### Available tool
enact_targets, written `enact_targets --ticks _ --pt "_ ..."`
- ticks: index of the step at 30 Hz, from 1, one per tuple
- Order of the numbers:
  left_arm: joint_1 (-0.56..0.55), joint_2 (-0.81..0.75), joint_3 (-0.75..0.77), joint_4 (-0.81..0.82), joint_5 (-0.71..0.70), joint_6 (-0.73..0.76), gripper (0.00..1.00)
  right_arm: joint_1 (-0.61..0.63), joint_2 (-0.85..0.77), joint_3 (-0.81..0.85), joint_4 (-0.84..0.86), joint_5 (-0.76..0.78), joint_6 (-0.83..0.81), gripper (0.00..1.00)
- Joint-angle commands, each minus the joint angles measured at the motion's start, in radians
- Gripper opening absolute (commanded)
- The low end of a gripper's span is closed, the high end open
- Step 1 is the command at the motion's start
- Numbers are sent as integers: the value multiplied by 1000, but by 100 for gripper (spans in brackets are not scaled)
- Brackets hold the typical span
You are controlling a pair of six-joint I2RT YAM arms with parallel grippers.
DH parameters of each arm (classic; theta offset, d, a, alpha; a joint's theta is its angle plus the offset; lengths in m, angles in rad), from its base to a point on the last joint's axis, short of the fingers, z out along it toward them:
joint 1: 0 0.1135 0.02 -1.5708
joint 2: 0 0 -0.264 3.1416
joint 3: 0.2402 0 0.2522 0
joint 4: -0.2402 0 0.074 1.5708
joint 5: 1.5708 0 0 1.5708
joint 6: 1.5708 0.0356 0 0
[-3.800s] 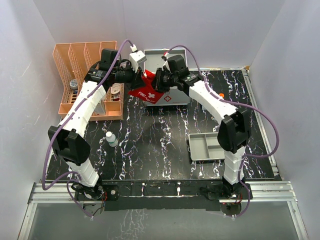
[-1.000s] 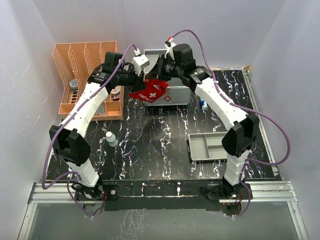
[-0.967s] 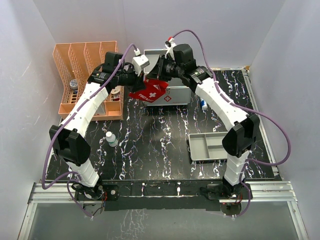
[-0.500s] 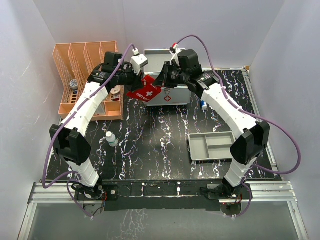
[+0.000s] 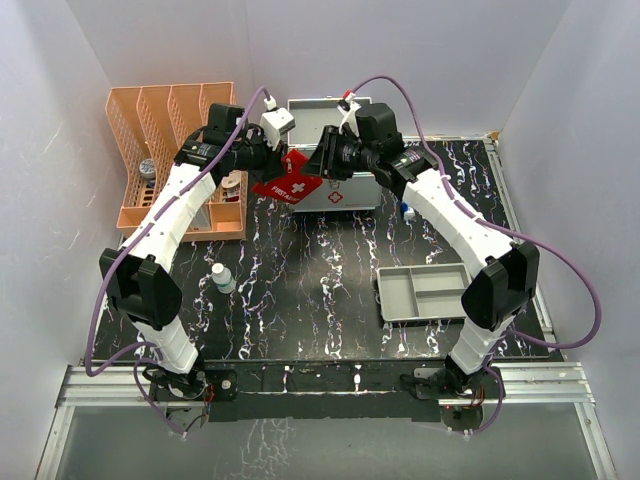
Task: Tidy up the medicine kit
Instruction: Zip the medicine pouch.
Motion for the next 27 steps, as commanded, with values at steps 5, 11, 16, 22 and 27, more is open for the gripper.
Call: enact_targets --ticks 5,11,16,22,27 --pt "2 -25 42 -3 26 -3 0 -5 1 -21 232 -125 84 34" --pt "2 -28 45 -6 35 -3 0 -5 45 -65 343 -200 127 35" --pt "3 -29 48 -21 48 7 0 -8 52 -69 334 -255 15 48" --pt "2 -29 52 -49 79 25 0 -20 14 -102 312 -226 -169 51" --pt "2 -29 61 -74 121 36 0 -45 -6 -133 353 -265 -198 47"
